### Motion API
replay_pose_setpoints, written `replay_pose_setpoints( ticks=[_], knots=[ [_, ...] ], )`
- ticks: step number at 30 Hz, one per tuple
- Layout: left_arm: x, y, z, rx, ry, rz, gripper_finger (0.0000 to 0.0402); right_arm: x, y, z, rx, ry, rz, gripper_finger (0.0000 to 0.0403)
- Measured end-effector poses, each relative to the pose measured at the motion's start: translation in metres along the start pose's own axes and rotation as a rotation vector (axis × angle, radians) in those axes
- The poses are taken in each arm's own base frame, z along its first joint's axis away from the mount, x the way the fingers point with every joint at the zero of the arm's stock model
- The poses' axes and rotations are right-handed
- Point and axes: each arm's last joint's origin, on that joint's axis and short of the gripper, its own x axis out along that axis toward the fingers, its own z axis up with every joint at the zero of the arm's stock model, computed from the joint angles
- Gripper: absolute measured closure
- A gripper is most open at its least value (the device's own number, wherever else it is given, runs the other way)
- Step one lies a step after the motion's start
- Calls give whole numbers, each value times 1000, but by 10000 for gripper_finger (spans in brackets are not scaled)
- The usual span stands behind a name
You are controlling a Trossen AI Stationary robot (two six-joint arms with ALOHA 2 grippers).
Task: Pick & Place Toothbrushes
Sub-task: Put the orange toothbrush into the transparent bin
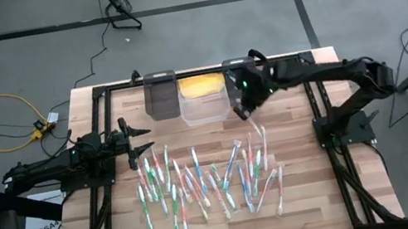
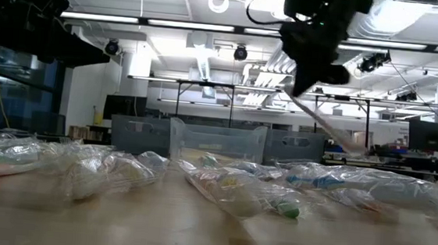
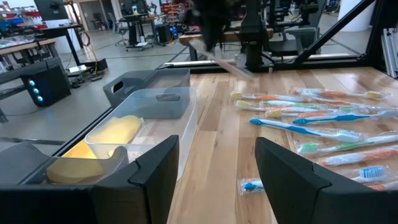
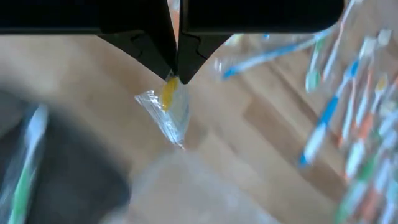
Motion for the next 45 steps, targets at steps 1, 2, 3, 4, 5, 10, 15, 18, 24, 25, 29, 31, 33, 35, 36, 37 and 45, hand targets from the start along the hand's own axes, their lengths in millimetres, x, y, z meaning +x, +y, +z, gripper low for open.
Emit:
replay_pose_setpoints(
  ticks=[1, 2, 3, 4, 5, 10, 15, 18, 24, 25, 29, 31, 33, 35, 36, 37, 45],
  knots=[
    [0, 0, 0, 0, 0, 0, 196, -2, 1, 9, -23, -19, 4, 400],
    [0, 0, 0, 0, 0, 0, 196, -3, 2, 18, -45, -37, 8, 400],
    [0, 0, 0, 0, 0, 0, 196, -4, 3, 28, -66, -51, 11, 400],
    [0, 0, 0, 0, 0, 0, 196, -3, 3, 37, -86, -58, 14, 400],
    [0, 0, 0, 0, 0, 0, 196, -2, 4, 46, -105, -59, 18, 400],
    [0, 0, 0, 0, 0, 0, 196, 9, 4, 88, -181, -21, 12, 400],
    [0, 0, 0, 0, 0, 0, 196, 16, 2, 118, -199, 40, -26, 400],
    [0, 0, 0, 0, 0, 0, 196, 10, 4, 130, -191, 55, -32, 400],
    [0, 0, 0, 0, 0, 0, 196, -4, 12, 151, -208, -48, 94, 400],
    [0, 0, 0, 0, 1, 0, 196, -4, 13, 154, -218, -66, 122, 400],
    [0, 0, 0, 0, 0, 0, 196, 3, 13, 159, -248, -88, 172, 400],
    [0, 0, 0, 0, 0, 0, 196, 7, 10, 160, -256, -83, 162, 400],
    [0, 0, 0, 0, 0, 0, 196, 16, 10, 163, -260, -83, 166, 400],
    [0, 0, 0, 0, 0, 0, 196, 24, 7, 165, -259, -65, 172, 400],
    [0, 0, 0, 0, 0, 0, 196, 31, 5, 165, -262, -49, 170, 400],
    [0, 0, 0, 0, 0, 0, 196, 35, 4, 165, -265, -41, 170, 400],
    [0, 0, 0, 0, 0, -2, 196, 65, -1, 165, -309, 17, 159, 400]
  ],
)
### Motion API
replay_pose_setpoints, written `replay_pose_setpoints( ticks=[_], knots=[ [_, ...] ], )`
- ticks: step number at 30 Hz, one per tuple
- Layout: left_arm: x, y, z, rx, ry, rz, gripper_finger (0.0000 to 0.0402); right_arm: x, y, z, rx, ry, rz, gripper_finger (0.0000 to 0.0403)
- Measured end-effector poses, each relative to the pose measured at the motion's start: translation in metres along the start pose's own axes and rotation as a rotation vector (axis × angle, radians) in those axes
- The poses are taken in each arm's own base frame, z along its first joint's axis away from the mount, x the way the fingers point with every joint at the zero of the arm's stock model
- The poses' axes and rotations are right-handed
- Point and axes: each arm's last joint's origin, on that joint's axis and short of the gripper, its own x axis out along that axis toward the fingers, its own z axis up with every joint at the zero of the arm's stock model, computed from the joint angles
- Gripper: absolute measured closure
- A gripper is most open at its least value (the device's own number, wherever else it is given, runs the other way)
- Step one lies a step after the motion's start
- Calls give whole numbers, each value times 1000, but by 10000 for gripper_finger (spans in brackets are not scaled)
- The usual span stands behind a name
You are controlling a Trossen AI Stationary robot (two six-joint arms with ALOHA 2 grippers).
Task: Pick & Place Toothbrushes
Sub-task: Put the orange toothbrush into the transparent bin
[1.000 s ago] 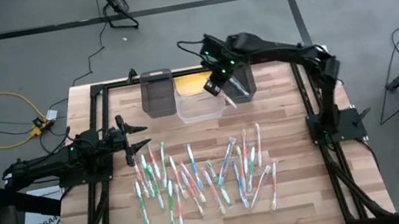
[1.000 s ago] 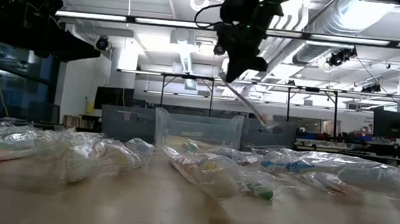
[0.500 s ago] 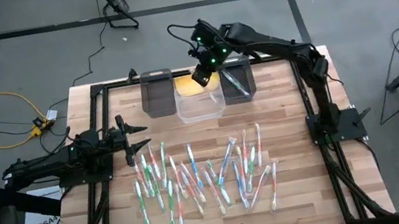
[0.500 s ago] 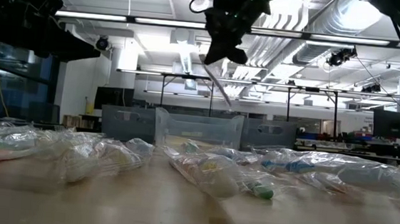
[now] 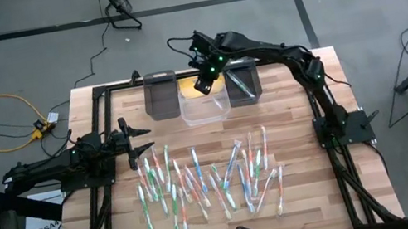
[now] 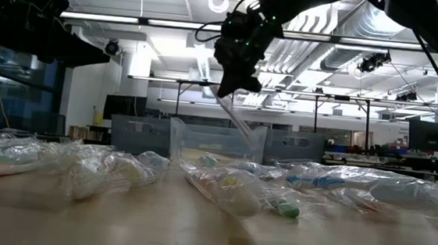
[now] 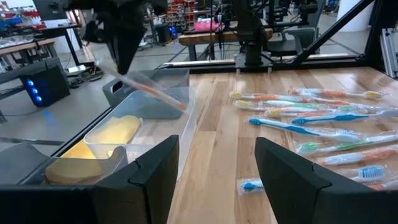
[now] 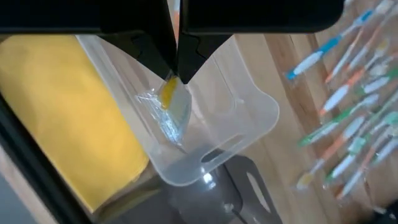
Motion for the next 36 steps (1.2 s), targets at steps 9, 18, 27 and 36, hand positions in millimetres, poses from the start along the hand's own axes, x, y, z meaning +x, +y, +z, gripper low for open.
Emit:
replay_pose_setpoints(
  ticks=[9, 18, 27, 36],
  knots=[
    [0, 0, 0, 0, 0, 1, 196, 2, 6, 1, -68, -11, -22, 400],
    [0, 0, 0, 0, 1, 4, 196, 19, 17, -2, -111, 25, -10, 400],
    [0, 0, 0, 0, 0, 4, 196, 24, 23, -4, -117, 38, -67, 400],
    [0, 0, 0, 0, 0, 4, 196, 24, 23, -9, -84, 79, -81, 396]
  ],
)
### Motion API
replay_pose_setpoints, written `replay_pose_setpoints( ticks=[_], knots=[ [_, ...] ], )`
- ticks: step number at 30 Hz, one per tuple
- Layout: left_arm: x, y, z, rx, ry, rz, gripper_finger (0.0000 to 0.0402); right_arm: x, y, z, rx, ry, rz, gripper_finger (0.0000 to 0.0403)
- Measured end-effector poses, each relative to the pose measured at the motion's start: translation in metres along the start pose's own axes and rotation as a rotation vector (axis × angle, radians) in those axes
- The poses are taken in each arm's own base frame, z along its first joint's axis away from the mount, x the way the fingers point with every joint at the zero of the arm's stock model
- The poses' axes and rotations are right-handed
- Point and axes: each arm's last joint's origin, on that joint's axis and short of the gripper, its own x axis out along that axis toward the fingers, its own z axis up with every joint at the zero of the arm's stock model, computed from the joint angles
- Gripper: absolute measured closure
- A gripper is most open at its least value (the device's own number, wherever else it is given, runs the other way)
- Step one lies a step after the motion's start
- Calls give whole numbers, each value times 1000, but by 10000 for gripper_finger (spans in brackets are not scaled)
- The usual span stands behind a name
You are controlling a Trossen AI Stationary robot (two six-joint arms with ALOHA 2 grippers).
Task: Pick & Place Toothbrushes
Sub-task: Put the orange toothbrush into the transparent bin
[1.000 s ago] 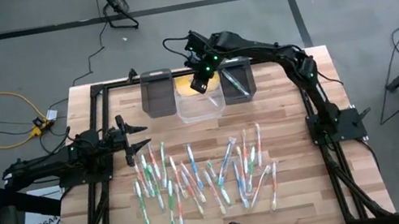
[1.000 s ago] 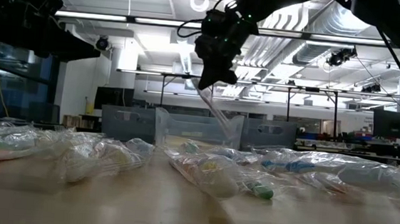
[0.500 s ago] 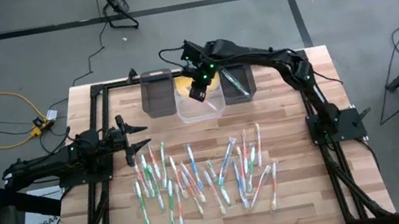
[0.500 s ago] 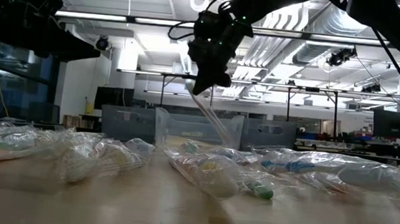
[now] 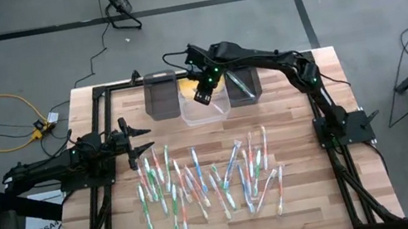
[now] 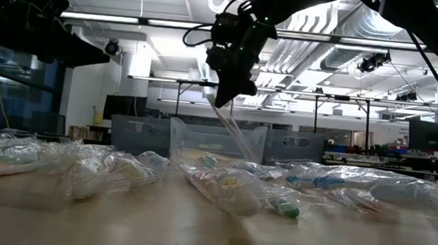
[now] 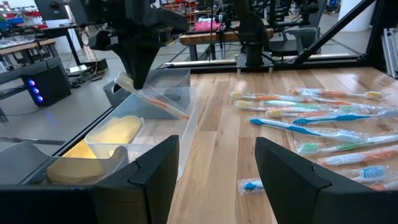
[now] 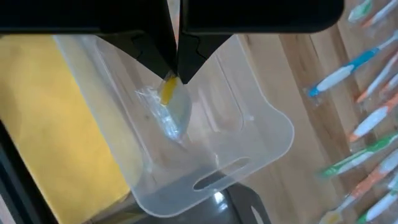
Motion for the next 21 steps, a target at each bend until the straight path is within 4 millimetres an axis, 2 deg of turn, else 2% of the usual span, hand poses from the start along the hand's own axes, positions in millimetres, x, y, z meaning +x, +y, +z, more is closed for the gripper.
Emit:
replay_pose_setpoints(
  ticks=[3, 10, 21],
  knots=[
    [0, 0, 0, 0, 0, 0, 196, 0, 0, -3, 7, 30, 0, 376],
    [0, 0, 0, 0, 0, 0, 196, 8, 2, -2, -6, 33, 1, 301],
    [0, 0, 0, 0, 0, -1, 196, 8, 3, -3, -10, 34, -54, 225]
  ],
)
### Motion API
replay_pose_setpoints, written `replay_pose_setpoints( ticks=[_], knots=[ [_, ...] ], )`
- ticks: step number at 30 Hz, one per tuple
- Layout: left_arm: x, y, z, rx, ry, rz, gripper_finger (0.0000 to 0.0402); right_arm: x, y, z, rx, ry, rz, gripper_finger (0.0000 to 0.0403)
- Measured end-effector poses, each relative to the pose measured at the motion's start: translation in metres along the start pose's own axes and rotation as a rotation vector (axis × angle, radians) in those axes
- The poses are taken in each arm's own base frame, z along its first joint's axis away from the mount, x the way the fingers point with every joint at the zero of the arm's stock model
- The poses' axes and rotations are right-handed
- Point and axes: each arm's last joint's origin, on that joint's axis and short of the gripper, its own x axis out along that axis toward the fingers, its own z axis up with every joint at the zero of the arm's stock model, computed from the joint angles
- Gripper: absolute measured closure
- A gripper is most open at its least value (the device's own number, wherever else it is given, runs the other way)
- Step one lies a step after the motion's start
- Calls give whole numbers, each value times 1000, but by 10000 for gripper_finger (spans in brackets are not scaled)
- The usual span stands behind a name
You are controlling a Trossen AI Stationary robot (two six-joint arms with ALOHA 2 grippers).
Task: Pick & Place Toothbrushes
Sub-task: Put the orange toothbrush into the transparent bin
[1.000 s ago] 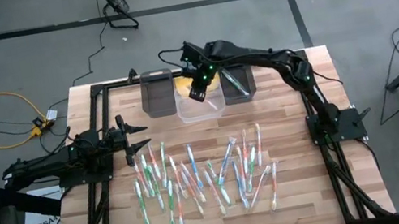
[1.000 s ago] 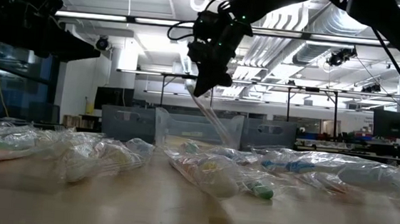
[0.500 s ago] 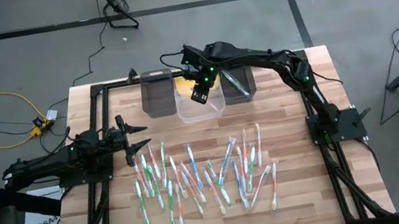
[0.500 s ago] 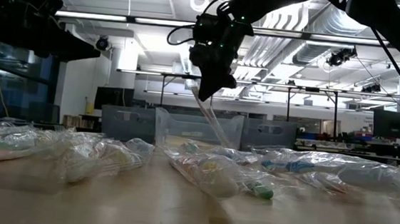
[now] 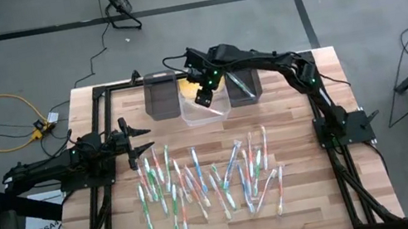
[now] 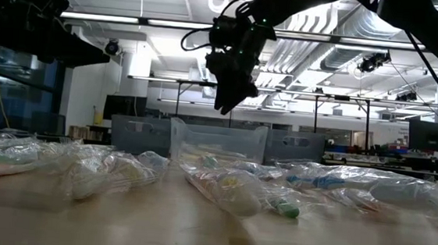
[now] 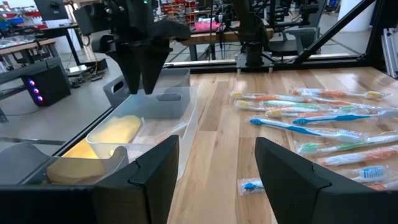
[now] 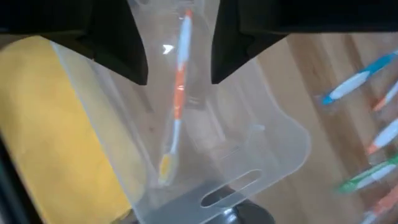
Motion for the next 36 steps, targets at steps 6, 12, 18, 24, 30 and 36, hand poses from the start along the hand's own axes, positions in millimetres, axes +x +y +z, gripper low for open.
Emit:
replay_pose_setpoints(
  ticks=[6, 12, 18, 24, 30, 36],
  knots=[
    [0, 0, 0, 0, 1, -1, 196, -16, 2, -13, 72, 106, -8, 197],
    [0, 0, 0, 0, 0, -3, 196, -20, 12, -38, 230, 358, -70, 203],
    [0, 0, 0, 0, 0, -3, 196, -14, 40, -52, 215, 436, -192, 207],
    [0, 0, 0, 0, 0, -2, 196, -14, 64, -73, 215, 424, -239, 207],
    [0, 0, 0, 0, 1, 1, 196, -18, 73, -108, 321, 373, -254, 207],
    [0, 0, 0, 0, 0, 1, 196, -26, 84, -145, 422, 338, -290, 207]
  ],
)
